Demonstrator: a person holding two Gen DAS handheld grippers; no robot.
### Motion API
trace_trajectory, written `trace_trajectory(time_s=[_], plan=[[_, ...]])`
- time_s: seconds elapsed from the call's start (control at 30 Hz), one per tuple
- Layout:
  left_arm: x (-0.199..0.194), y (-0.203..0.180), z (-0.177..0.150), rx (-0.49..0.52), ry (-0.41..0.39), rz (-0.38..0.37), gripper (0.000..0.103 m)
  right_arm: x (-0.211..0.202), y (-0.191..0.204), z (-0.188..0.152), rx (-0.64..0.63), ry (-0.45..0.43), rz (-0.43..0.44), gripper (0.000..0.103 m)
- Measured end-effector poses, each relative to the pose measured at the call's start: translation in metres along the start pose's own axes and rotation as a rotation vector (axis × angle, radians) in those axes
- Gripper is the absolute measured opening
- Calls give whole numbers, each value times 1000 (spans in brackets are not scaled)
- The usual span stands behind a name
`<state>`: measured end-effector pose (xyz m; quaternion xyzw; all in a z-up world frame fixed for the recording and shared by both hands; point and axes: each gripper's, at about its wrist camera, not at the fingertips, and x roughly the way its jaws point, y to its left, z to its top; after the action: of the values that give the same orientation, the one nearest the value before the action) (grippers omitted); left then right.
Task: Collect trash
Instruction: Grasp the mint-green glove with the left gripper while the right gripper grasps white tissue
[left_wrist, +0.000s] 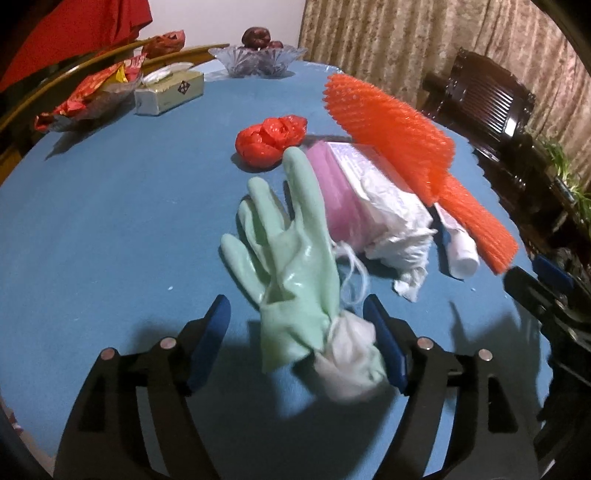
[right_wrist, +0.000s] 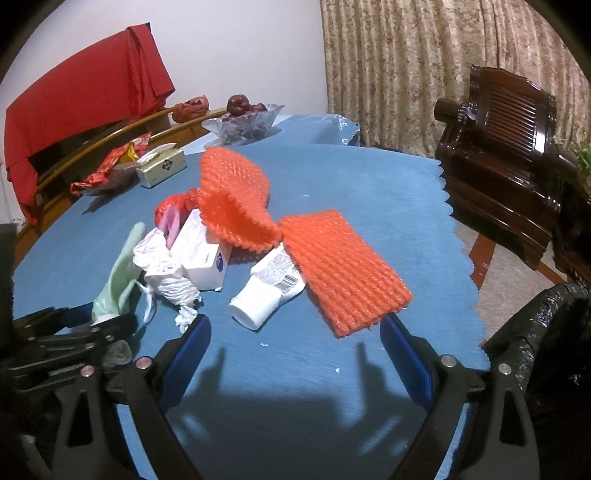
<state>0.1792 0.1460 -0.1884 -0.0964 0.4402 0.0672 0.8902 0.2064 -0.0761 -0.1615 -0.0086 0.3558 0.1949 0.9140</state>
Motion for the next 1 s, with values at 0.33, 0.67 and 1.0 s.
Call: trace_trajectory(time_s=[0.33,0.67,1.0], plan=[[-12,17,-6,-40,-35,-40,35,0,3,0,-5,-1,9,90],[-36,41,-9,-37,-70,-4,31,0,29,7,-26,-9,46,86],[-47,52,4,-23,-132,-1,30,15,63,21,-64,-1,102,72]])
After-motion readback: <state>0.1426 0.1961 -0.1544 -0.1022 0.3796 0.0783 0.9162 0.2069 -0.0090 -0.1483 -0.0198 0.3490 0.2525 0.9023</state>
